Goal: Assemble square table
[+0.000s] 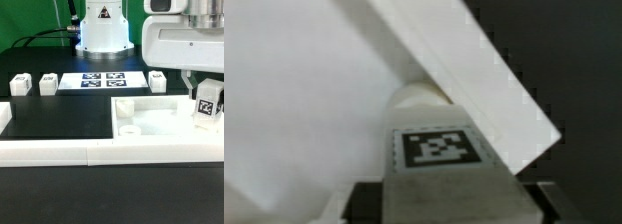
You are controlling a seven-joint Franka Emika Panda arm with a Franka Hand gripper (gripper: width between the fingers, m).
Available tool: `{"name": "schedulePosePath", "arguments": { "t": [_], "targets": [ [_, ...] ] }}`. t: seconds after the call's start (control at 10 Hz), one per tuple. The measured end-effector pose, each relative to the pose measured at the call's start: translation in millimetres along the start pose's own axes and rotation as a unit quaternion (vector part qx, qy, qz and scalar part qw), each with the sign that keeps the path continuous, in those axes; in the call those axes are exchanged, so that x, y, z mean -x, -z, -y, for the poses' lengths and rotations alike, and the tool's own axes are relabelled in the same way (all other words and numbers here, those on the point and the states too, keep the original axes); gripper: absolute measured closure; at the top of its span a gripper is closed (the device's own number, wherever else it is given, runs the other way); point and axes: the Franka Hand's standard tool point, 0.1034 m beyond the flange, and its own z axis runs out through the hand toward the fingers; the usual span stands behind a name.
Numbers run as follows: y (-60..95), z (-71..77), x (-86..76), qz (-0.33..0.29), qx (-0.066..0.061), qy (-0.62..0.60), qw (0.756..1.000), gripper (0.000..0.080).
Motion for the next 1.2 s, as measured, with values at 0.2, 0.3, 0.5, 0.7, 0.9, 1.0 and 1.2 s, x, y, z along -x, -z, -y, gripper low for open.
{"name": "schedulePosePath", "arguments": {
  "t": [0.2,0.3,0.5,0.7,0.9,1.0,1.2],
  "targets": [
    [-0.5,-2.5,-4.8,0.032,-0.018,-0.168,0.985,0.05],
    [-0.4,-2.6,-5.3,0.037,-0.02,-0.199,0.979,0.05],
    [-1.0,-2.1,-3.1,0.038,-0.02,-0.212,0.976,0.0468],
    [-0.9,0.3,1.7,0.022,-0.016,-0.064,0.998,0.0313],
    [-2.2,1.7,5.2,0.012,-0.021,0.135,0.991,0.0164],
    [-2.6,1.3,5.0,0.013,-0.022,0.138,0.99,0.0154],
    [-2.9,0.4,3.7,0.009,-0.019,0.24,0.971,0.0151]
  ]
}}
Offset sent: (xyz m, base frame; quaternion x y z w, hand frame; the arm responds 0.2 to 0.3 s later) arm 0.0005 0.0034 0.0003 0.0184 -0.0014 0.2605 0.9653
